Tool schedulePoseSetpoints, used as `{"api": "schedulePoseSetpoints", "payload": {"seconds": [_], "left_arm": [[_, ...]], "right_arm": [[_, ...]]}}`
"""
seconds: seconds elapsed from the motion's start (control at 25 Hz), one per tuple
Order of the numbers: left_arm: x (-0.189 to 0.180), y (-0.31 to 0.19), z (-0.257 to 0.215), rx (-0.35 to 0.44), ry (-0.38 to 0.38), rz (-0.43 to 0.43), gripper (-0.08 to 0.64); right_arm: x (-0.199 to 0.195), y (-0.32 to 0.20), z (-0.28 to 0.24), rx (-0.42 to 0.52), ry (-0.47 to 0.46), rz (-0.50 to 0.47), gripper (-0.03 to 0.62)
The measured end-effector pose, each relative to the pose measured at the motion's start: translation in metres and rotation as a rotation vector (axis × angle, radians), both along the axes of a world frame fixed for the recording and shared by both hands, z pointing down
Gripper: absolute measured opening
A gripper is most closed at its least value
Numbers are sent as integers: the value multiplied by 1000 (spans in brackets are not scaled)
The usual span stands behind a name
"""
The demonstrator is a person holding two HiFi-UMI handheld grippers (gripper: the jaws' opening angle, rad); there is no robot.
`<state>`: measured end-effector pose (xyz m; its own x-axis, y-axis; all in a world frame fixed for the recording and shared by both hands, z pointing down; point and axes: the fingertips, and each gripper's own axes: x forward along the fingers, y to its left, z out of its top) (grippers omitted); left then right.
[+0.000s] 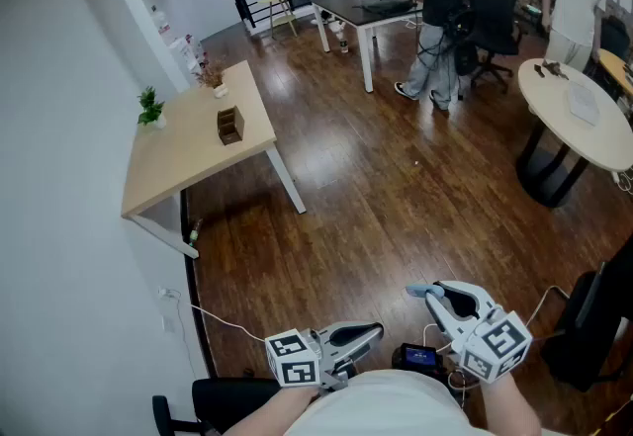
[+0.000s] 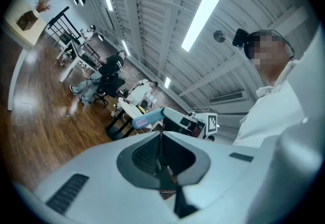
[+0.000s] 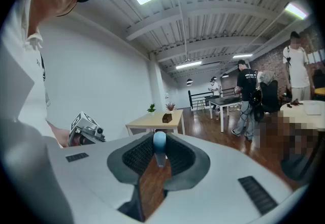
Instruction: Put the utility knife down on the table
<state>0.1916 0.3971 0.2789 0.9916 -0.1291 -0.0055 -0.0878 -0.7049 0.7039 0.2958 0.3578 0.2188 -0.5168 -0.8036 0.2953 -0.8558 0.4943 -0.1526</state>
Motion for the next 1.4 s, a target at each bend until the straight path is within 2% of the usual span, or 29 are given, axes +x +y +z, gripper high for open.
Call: {"api": "schedulePoseSetpoints", "payload": {"seconds": [0.12, 0.52, 0.88, 1.2, 1.4], "left_arm": [[-3, -3, -5, -3, -16, -15, 5], [-2, -11, -6, -40, -40, -142, 5], [-1, -27, -11, -34, -61, -263, 5], [-11, -33, 1, -51, -77, -369, 5], [-27, -35, 12, -92, -79, -407, 5]], "right_arm": [[-2, -4, 0, -3, -2, -23, 71], [-4, -21, 6, -21, -24, -142, 71], [2, -43, 8, -28, -37, -243, 69], [1, -54, 25, -49, -54, -306, 71], [-13, -57, 35, -90, -52, -337, 71]]}}
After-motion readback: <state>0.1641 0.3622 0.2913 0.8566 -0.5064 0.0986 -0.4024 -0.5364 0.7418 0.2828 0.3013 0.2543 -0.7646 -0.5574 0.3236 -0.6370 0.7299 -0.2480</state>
